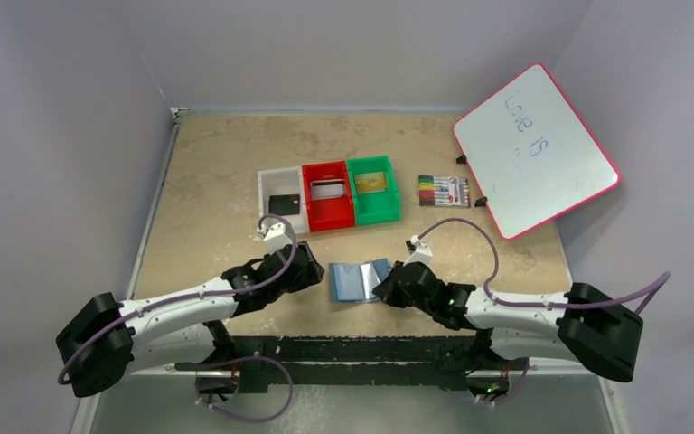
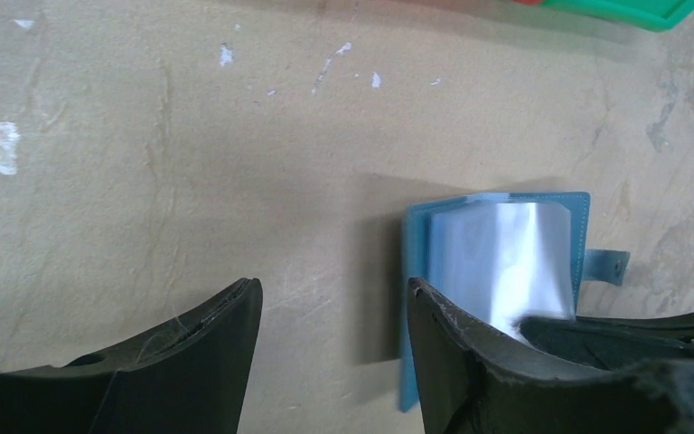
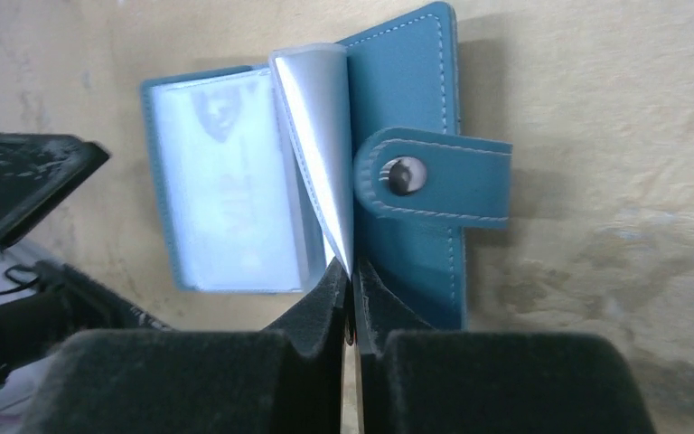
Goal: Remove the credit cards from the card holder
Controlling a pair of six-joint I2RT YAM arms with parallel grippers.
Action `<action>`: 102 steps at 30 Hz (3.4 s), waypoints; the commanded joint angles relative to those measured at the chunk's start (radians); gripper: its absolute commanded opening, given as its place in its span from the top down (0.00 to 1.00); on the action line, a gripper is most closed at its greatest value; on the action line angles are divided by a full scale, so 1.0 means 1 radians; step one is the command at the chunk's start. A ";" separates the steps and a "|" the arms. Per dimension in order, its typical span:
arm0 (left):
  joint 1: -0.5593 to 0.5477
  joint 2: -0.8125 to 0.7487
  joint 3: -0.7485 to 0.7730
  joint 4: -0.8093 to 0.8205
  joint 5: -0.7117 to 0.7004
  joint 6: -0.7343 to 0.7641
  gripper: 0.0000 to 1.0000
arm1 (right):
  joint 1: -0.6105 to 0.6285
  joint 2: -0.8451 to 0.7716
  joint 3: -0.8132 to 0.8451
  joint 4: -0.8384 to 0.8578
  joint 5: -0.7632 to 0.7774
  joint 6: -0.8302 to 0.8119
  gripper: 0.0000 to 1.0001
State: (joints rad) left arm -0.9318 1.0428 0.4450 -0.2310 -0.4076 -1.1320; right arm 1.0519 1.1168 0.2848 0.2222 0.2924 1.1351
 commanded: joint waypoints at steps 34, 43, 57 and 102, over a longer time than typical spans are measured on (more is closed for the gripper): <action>-0.154 0.203 0.013 0.334 -0.004 -0.073 0.41 | -0.040 0.038 -0.124 0.246 -0.055 0.193 0.98; -0.164 0.152 -0.018 0.363 -0.033 -0.086 0.62 | -0.047 0.039 -0.124 0.243 -0.059 0.195 0.97; -0.165 0.148 0.010 0.321 -0.021 -0.043 1.00 | -0.048 -0.093 -0.073 0.124 -0.042 0.128 0.70; -0.171 0.092 0.058 0.154 -0.087 -0.027 1.00 | -0.047 0.343 0.336 0.094 -0.280 -0.374 0.54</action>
State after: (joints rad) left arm -1.0962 1.1519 0.4747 -0.0990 -0.4686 -1.1809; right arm 1.0065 1.4582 0.5865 0.3344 0.0055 0.7872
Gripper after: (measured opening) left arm 0.025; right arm 0.473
